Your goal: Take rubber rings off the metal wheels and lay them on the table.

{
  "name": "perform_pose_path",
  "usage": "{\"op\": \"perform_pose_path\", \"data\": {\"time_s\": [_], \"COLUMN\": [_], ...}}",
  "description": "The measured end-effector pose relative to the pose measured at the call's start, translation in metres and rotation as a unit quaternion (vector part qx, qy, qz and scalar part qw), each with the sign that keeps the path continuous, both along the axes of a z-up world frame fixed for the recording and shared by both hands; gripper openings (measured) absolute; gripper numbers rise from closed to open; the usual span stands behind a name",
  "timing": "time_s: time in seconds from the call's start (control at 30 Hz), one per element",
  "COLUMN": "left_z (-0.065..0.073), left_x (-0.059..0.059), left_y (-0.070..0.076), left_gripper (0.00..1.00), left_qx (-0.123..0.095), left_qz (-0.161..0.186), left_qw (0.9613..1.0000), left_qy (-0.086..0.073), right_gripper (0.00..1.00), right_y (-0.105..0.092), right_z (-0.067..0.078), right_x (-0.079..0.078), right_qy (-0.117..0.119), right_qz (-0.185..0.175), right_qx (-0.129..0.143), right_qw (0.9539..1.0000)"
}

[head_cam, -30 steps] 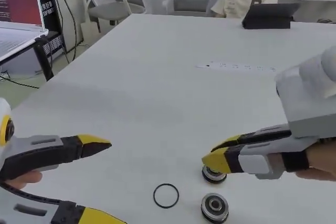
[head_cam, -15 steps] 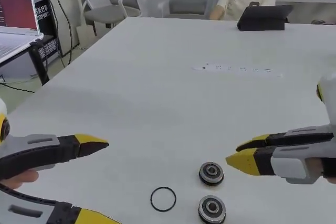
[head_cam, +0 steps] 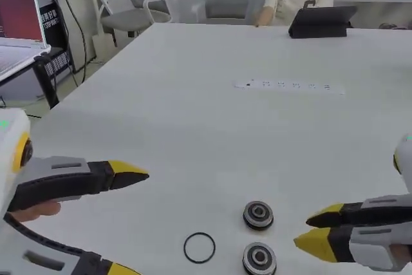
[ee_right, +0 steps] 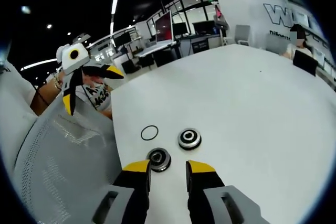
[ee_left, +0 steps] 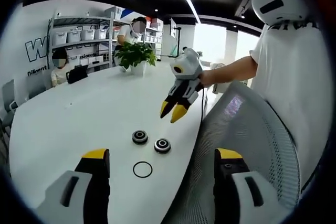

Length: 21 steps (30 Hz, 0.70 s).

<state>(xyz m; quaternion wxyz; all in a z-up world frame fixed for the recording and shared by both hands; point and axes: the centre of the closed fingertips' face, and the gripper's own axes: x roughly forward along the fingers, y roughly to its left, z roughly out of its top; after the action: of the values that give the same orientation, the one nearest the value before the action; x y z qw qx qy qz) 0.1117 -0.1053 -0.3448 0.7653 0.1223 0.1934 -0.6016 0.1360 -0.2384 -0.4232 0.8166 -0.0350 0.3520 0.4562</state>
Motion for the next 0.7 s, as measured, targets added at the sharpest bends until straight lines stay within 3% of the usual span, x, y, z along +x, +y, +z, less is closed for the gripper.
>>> {"op": "perform_pose_path", "data": {"time_s": [0.13,0.43,0.7], "left_z": [0.0,0.007,0.001], "left_x": [-0.005,-0.002,0.001], "left_y": [-0.014,-0.042,-0.06], "left_gripper": [0.79,0.76,0.71], "left_qx": [0.004,0.004,0.017], "left_qz": [-0.019,-0.052,-0.078], "left_qw": [0.9998,0.9986,0.9966], "left_qy": [0.009,-0.012,-0.018], "right_gripper": [0.25,0.25,0.25], "right_y": [0.007,0.017,0.024], "right_z": [-0.005,-0.024,-0.038], "right_x": [-0.005,-0.009,-0.013], "right_qy": [-0.006,-0.005,-0.008], "right_qz": [0.024,0.055,0.083], "right_qx": [0.0,-0.021,-0.044], "right_qw": [0.9997,0.9983,0.9956]}}
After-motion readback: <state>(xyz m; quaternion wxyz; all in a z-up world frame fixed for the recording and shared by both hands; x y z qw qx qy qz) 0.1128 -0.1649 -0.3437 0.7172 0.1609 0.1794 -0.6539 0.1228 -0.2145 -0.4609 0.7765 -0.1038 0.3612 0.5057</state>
